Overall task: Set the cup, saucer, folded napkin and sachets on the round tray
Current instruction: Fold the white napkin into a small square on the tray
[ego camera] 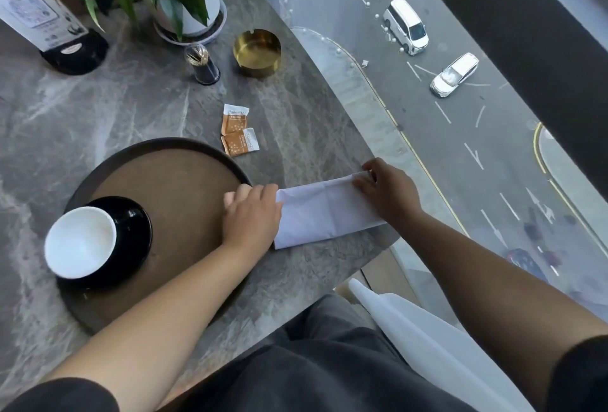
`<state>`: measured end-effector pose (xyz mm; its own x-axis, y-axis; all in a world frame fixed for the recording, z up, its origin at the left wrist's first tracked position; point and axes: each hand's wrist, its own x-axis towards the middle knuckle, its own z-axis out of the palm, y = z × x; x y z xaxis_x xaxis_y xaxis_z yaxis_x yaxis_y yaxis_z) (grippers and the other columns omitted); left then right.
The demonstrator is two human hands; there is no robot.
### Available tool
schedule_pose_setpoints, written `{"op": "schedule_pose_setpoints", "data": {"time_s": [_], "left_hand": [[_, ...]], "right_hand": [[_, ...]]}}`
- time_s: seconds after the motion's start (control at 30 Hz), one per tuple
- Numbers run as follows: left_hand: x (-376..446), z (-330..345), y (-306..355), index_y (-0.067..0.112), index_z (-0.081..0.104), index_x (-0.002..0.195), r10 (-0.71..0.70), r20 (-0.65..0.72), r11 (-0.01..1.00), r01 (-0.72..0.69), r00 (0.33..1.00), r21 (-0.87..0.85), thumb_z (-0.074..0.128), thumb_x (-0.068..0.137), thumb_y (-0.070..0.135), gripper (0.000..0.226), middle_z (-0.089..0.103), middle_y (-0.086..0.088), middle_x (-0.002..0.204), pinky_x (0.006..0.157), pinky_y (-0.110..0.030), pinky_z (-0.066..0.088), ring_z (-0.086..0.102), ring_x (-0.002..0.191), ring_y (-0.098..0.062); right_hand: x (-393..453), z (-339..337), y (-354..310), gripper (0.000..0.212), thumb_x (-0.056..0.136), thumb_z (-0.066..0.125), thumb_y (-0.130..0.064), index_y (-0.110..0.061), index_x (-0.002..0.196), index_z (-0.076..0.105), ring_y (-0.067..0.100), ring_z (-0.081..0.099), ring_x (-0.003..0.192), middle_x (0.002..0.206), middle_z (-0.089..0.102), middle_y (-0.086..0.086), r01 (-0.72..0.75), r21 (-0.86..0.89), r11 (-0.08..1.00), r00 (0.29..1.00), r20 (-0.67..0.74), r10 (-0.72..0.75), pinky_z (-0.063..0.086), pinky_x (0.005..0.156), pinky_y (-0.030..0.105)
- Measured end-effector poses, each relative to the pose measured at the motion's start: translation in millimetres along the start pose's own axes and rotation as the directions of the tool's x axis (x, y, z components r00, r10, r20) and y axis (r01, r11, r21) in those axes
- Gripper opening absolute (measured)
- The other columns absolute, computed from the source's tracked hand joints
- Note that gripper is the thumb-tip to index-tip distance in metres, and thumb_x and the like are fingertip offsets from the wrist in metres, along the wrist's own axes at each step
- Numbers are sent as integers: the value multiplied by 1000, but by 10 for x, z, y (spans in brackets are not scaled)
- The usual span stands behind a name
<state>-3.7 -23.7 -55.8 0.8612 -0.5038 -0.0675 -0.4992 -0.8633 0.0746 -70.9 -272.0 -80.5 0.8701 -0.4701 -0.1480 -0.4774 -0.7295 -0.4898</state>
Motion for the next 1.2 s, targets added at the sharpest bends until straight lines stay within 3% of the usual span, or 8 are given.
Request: {"op": "schedule_pose_setpoints", "data": {"time_s": [0.27,0.4,0.63,0.73,0.87,1.0,1.1,1.2], "left_hand": [[-62,62,180,7,45,138,307,40,950,-308,951,38,64,81,36,66,37,-18,149,108,-64,24,30,138,-40],[-175,224,317,8,16,149,399,249,901,-427,883,72,34,93,57,77,4,-14,159,115,-54,2,-4,145,-30],[-109,396,286,12,-22,142,392,401,893,-447,828,48,12,87,71,87,-32,-8,148,113,-49,-19,-39,132,-24],[-91,371,279,12,-19,144,394,410,893,-448,822,40,13,87,72,89,-32,-7,148,114,-50,-17,-38,133,-24],[-88,345,284,11,-17,146,404,423,891,-454,811,20,14,87,72,90,-32,-6,147,114,-50,-16,-36,134,-23],[-83,331,276,12,-18,145,407,430,890,-456,806,13,12,87,73,90,-32,-5,148,115,-50,-14,-37,134,-22],[-76,322,278,12,-18,145,409,434,887,-462,803,18,10,86,73,89,-26,-6,154,115,-50,-14,-34,136,-22],[-63,297,273,11,-12,148,415,429,889,-457,802,-6,13,87,72,90,-20,-8,157,115,-49,-13,-27,141,-23]], "right_hand": [[-203,56,-104,42,85,62,-32,-12,122,59,37,50,121,131,56,15,173,-254,952,956,-190,-224,34,101,49],[-430,206,-117,60,91,44,-45,-6,135,51,37,37,137,147,44,17,396,-398,827,910,48,-412,22,111,59],[-451,233,-13,70,92,32,-57,-12,147,35,32,21,145,156,27,13,397,-382,834,909,286,-302,9,116,54],[-477,169,-64,68,91,56,-43,-6,144,37,34,22,144,155,29,17,247,-225,943,968,112,-226,17,115,49],[-516,6,-132,54,87,61,-25,-8,135,46,35,50,119,133,53,18,-172,98,980,985,-14,174,41,91,37],[-354,-137,-187,21,83,60,-21,-4,94,59,25,54,75,81,57,6,-405,330,853,913,188,361,36,58,27],[-258,-297,-181,28,87,63,-23,4,80,59,19,38,48,60,41,9,-622,473,623,777,473,416,26,45,23],[-227,-395,-189,20,87,66,-25,-7,80,62,21,42,54,63,47,9,-727,447,521,672,619,406,32,49,23]]}}
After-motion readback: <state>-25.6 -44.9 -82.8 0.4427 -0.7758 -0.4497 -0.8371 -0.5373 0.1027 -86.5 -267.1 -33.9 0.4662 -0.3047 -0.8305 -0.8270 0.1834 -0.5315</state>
